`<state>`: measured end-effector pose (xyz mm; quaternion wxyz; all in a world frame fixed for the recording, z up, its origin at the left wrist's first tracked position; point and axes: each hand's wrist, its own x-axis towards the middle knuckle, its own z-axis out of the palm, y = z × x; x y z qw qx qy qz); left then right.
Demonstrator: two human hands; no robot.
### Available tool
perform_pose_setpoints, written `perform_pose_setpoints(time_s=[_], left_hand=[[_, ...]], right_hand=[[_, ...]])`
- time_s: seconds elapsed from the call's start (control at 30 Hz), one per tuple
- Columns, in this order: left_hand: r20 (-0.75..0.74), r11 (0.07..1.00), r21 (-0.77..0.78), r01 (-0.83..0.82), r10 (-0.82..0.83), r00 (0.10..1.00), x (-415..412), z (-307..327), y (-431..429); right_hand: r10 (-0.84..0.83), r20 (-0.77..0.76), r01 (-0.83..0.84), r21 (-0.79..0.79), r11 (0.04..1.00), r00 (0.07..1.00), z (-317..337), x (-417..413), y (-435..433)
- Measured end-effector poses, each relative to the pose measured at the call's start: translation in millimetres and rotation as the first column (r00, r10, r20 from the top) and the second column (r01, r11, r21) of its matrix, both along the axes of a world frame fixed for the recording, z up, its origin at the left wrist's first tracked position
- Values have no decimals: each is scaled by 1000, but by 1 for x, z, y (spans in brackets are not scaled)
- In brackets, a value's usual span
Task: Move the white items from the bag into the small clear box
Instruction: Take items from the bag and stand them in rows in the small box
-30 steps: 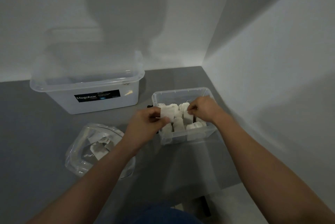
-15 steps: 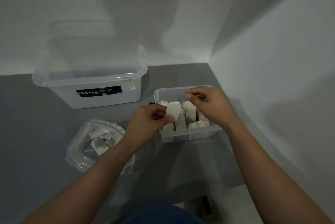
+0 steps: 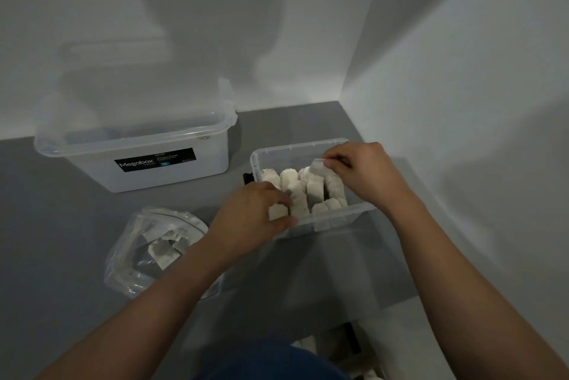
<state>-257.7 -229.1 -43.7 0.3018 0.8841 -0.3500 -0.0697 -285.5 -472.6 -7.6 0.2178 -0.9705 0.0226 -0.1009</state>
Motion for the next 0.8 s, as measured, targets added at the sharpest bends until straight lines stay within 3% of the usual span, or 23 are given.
perform_pose_setpoints(time_s=[0.1,0.3,0.5,0.8], left_hand=[[73,989,135,67,-77,994,-5,-4,4],[121,984,170,52,-73,990,-7,-6,3],[137,982,183,49,-74,988,-7,-8,3],[187,994,72,85,-97,978,-7,-14,10]], right_hand=[[-4,-109,-8,-106,994,994,-16,13,-16],[93,-455,-157,-105,982,886,-50,37,-21],[11,-483,-138,-230,963,876,-76,57,-16],[-63,-435,-46,-236,971,898,-65,51,-16]])
